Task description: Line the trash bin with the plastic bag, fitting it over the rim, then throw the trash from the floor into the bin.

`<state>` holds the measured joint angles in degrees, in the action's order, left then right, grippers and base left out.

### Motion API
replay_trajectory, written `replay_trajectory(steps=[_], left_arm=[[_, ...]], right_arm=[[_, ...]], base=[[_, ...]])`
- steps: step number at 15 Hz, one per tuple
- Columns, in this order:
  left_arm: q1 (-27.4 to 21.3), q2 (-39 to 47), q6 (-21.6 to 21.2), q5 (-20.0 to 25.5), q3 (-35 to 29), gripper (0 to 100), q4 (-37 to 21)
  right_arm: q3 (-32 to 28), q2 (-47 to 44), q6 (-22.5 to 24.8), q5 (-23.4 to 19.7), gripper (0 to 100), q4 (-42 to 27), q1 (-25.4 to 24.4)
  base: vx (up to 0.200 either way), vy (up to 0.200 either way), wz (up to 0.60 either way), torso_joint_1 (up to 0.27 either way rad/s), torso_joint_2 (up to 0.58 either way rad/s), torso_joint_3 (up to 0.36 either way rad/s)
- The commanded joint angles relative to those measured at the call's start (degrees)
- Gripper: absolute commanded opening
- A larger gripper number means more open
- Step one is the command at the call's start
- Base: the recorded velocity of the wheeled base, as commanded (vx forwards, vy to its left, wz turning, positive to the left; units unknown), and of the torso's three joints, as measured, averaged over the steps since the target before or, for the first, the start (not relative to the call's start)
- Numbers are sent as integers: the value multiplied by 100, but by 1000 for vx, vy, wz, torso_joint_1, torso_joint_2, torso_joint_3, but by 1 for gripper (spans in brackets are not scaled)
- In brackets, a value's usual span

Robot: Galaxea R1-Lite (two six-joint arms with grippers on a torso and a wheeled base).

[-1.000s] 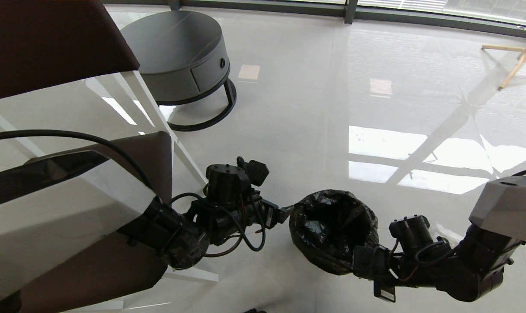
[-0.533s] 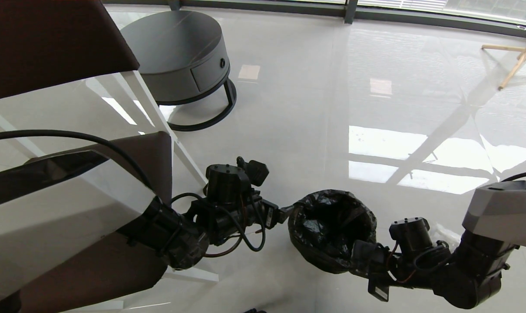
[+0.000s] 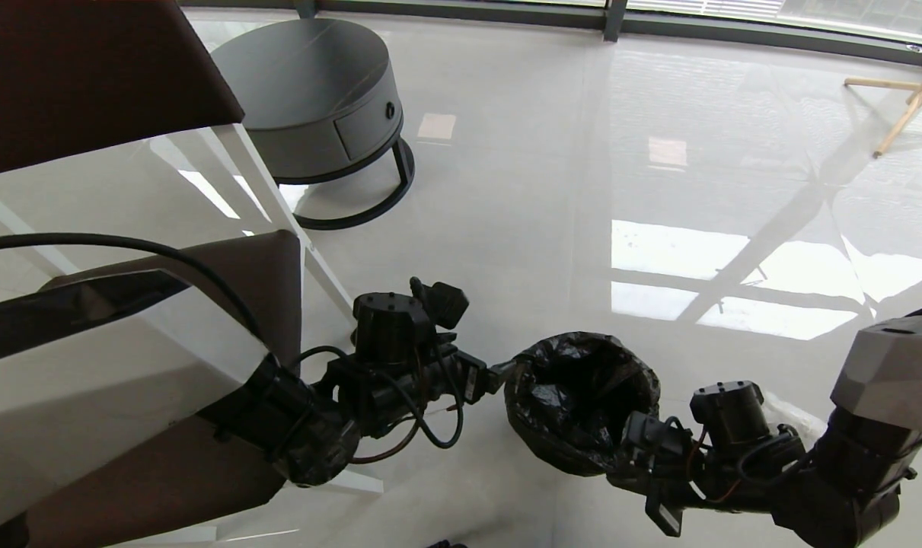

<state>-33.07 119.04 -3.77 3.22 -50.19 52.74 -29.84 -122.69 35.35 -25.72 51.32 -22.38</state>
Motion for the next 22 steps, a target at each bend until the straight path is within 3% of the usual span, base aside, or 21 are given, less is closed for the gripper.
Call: replay_trajectory(steps=[1,3,4,5,6,7,8,9,10,12,13,16,22], left_arm=[[-50,-250,-1,285,616,100,518],[-103,-751,16,293,1204,100,536],[-173,-1023,34,241,1433,100,492],[-323,-1445,139,12,1732,100,378],[-437,-1753,333,-269,1881,100,325],[-639,-2254,684,-682,2066,100,272],[-815,-2623,816,-1130,2101,100,35],[-920,-3089,851,-1737,2057,100,-607],[-955,-3563,904,-2018,2031,100,-1319],[-955,-4240,1423,-2001,2101,100,-1978],[-955,-4442,1247,-1992,2347,100,-2233],[-1061,-4565,1212,-1816,2505,100,-2250],[-1087,-3915,1229,-1737,2426,100,-2074]], right_arm=[[145,896,-1382,-100,0,220,-12],[277,1950,-3280,32,0,387,-12],[383,2478,-3984,393,0,379,6],[488,2987,-4572,1175,0,343,6],[638,3251,-4775,1702,0,317,6],[954,3673,-4898,2089,0,264,6],[1174,4095,-4959,2089,0,141,-3],[1209,4552,-5126,2089,0,-281,-21],[1139,4912,-5311,2089,0,-913,-82],[831,5229,-5592,2080,0,-1810,-82],[734,5281,-5592,2054,0,-1977,-82],[743,5246,-5592,2036,0,-1986,-91],[945,5229,-5592,1869,0,-1968,-82]], base=[[0,0,0,0,0,0],[0,0,0,0,0,0],[0,0,0,0,0,0],[0,0,0,0,0,0],[0,0,0,0,0,0],[0,0,0,0,0,0],[0,0,0,0,0,0],[0,0,0,0,0,0],[0,0,0,0,0,0],[0,0,0,0,0,0],[0,0,0,0,0,0],[0,0,0,0,0,0],[-167,0,0,2,4,2]])
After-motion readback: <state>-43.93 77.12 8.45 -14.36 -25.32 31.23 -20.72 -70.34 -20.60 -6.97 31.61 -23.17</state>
